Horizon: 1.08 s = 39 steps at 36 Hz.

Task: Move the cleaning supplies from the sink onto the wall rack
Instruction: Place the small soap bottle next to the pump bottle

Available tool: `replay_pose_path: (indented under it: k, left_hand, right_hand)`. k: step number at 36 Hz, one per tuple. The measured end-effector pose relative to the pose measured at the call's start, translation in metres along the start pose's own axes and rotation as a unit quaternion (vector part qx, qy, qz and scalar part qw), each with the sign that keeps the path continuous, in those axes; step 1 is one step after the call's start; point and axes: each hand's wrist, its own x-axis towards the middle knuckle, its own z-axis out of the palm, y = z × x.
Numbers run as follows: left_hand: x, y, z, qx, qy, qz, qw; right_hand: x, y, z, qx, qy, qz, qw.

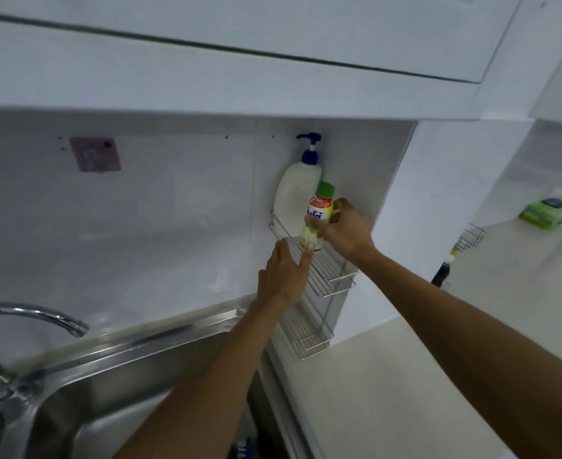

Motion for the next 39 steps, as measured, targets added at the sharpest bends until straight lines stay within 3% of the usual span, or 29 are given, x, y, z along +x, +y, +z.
replay_pose_path:
  k: [13, 30, 39]
  left_hand:
    - [0.042, -0.026, 0.015, -0.047, -0.006, 0.003, 0.999]
    - [0.049, -0.026, 0.013, -0.052, -0.013, 0.012, 0.998]
    - [0.04, -0.024, 0.002, -0.003, -0.025, 0.006, 1.0]
  right_hand:
    - [0.036, 0.01, 0.055, 0.026, -0.023, 0.002, 0.999]
    - [0.042, 0.024, 0.067, 0.022, -0.018, -0.015, 0.999]
    - [0.034, 0.023, 0.065, -0.003, -0.091, 0.019, 0.996]
